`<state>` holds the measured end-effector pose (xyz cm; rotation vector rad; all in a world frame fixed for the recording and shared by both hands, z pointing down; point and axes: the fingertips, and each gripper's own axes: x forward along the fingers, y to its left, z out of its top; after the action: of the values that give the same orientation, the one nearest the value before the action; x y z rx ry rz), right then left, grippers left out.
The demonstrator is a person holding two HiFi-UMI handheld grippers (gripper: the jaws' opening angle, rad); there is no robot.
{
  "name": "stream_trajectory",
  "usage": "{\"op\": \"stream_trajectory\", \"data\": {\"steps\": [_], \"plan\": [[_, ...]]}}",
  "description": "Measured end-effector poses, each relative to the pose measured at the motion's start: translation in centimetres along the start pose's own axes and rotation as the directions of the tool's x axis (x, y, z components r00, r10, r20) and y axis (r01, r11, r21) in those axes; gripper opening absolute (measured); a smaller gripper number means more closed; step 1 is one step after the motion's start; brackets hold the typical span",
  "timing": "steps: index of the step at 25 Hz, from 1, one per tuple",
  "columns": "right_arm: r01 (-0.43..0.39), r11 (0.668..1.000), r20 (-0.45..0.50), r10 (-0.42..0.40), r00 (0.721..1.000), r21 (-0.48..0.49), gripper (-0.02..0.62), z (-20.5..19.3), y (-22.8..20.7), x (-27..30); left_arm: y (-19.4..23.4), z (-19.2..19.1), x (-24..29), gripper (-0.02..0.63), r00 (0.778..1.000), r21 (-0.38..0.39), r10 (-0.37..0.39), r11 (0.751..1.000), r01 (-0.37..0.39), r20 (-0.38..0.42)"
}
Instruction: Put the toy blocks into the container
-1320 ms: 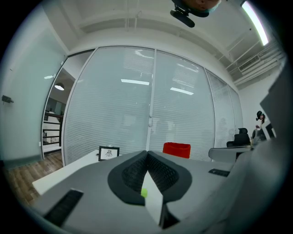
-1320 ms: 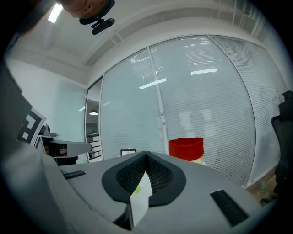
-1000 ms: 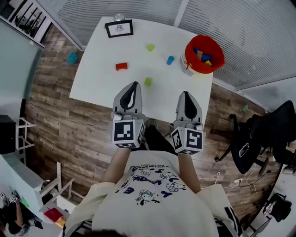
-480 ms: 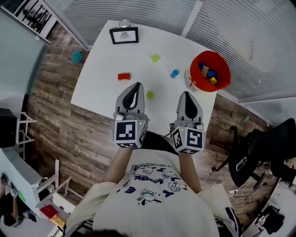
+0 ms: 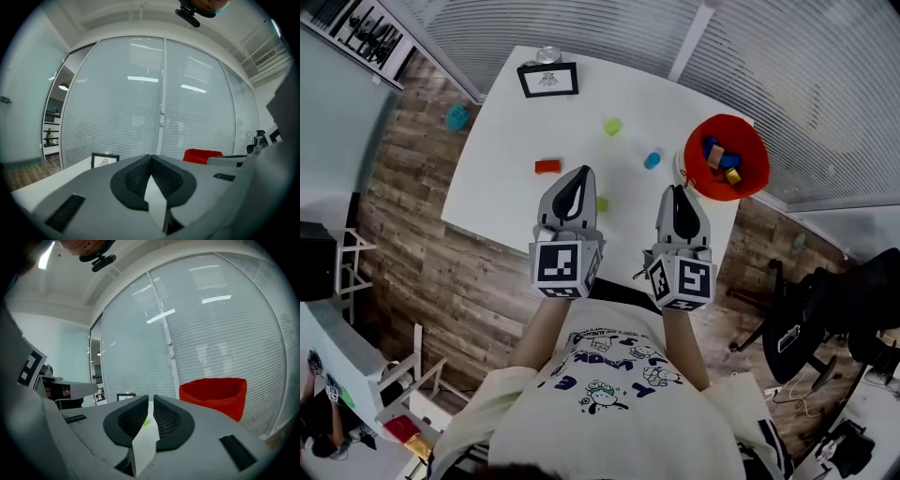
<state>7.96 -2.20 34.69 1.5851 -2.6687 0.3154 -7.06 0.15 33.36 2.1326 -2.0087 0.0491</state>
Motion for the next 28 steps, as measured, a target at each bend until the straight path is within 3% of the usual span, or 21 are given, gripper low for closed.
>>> {"op": "stream_trajectory", "data": {"steps": [13,28], "plan": [[0.01,1.0,-0.05,-0.01,0.999,0.007,0.044,-1.4,0.1,2.1,0.4,-1.2,1.7,0.032,0.999,-0.022,-0.025,0.999,0.024,-0.044],[0.089,0.996,-0.08,-0.088,0.993,0.006,0.078,-2.1,0.3,5.0,1.3,-1.5,5.3,0.031,0.984,-0.018,-0.14,0.99,0.139,-0.109]]}}
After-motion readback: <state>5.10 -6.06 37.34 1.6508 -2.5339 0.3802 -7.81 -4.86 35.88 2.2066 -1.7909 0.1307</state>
